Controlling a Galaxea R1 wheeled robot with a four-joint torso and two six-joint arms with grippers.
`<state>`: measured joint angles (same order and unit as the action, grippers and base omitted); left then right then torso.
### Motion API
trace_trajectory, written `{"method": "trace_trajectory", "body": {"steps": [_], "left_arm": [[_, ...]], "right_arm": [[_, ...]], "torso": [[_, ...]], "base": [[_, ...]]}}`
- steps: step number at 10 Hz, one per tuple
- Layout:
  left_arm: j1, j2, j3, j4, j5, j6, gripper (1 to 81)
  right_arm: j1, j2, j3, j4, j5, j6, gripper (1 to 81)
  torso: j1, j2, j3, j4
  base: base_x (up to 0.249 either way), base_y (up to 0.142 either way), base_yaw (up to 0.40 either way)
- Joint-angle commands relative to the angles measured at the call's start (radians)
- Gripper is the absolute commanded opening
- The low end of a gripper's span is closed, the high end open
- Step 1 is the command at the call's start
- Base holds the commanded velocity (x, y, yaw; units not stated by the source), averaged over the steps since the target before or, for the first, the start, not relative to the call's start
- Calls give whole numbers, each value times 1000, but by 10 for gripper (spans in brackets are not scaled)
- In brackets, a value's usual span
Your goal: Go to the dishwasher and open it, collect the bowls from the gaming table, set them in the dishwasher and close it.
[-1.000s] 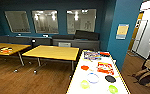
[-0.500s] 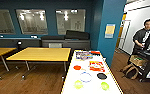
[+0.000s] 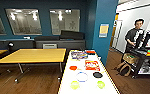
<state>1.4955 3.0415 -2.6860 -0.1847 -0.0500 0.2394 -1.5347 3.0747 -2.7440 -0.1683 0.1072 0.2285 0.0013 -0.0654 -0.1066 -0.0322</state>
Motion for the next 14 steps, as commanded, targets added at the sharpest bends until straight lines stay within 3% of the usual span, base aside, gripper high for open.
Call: {"method": "trace_trajectory", "body": {"steps": [1, 7, 10, 12, 14], "left_arm": [[-42, 4, 5, -6, 56, 5, 811], [-42, 4, 17, -4, 47, 6, 811], [-44, 2, 20, -1, 45, 8, 811], [-44, -6, 38, -2, 45, 8, 811], [-44, -30, 84, -2, 45, 6, 811]], "right_arm": [[49, 3, 6, 0, -46, -1, 811], [46, -5, 8, 4, -35, 5, 811], [50, -30, 62, 6, -31, 8, 811], [58, -135, 227, 4, -31, 8, 811], [67, -394, 620, 0, 27, 8, 811]], "torso": [[0, 0, 0, 0], [0, 0, 0, 0], [0, 0, 0, 0], [0, 0, 0, 0], [0, 0, 0, 0]], "base": [[0, 0, 0], [0, 0, 0], [0, 0, 0], [0, 0, 0], [0, 0, 0]]}}
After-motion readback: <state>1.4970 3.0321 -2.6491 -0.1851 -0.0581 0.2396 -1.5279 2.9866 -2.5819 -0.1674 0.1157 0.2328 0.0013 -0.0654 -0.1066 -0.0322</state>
